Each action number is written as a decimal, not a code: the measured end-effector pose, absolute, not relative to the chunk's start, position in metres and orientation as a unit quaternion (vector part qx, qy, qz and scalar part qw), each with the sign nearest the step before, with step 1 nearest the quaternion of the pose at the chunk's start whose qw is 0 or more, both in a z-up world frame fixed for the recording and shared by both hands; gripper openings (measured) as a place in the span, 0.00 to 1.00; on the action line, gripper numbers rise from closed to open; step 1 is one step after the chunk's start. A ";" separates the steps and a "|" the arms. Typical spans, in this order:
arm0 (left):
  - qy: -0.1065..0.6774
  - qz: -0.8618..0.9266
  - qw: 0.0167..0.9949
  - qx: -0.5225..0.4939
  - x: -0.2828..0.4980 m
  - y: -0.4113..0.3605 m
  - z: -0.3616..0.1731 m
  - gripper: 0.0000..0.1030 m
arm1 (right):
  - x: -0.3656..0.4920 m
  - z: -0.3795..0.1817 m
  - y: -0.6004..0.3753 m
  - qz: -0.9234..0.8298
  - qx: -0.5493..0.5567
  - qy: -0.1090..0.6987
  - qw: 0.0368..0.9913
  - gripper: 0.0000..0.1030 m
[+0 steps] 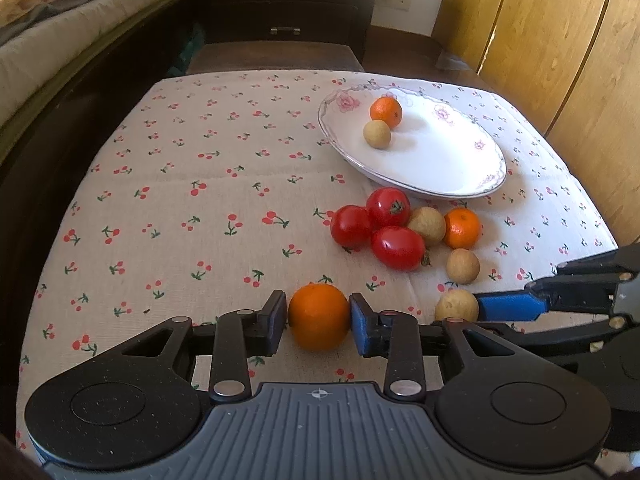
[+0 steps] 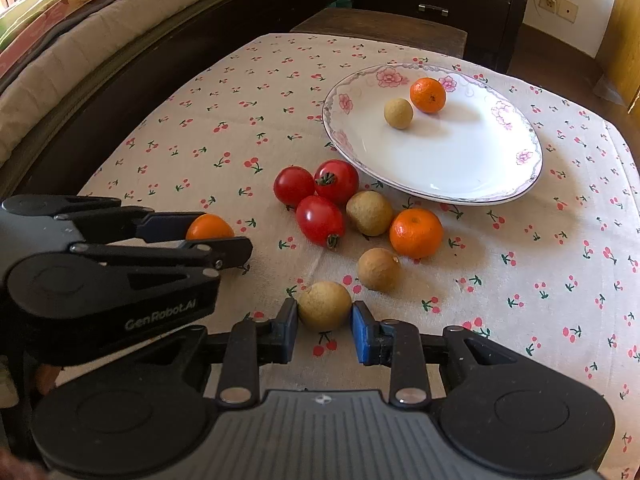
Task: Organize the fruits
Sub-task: 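Carry the orange in the left tool over the bowl while the right tool carries the kiwi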
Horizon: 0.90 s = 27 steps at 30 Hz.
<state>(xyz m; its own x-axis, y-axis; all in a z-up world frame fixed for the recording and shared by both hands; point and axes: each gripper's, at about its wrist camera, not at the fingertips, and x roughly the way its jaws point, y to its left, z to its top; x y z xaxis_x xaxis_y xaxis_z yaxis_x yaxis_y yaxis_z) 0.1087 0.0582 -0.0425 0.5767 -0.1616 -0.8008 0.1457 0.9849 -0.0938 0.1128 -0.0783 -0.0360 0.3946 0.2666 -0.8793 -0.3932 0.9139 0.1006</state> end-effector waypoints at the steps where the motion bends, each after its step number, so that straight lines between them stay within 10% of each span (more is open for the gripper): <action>1: 0.451 -0.087 0.888 -0.008 0.109 0.058 -0.042 0.41 | 0.113 -0.036 -0.079 0.198 -0.061 0.514 0.832 0.30; 27: 0.427 -0.120 0.896 -0.019 0.105 0.040 -0.020 0.39 | 0.127 -0.005 -0.113 0.165 -0.010 0.485 0.858 0.30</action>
<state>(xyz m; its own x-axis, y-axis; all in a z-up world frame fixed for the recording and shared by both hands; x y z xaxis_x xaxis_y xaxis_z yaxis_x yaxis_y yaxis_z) 0.1048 0.0396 -0.0199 0.6058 -0.2318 -0.7611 0.1998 0.9703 -0.1364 0.1266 -0.1131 -0.0049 0.4740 0.2743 -0.8367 -0.2930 0.9452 0.1439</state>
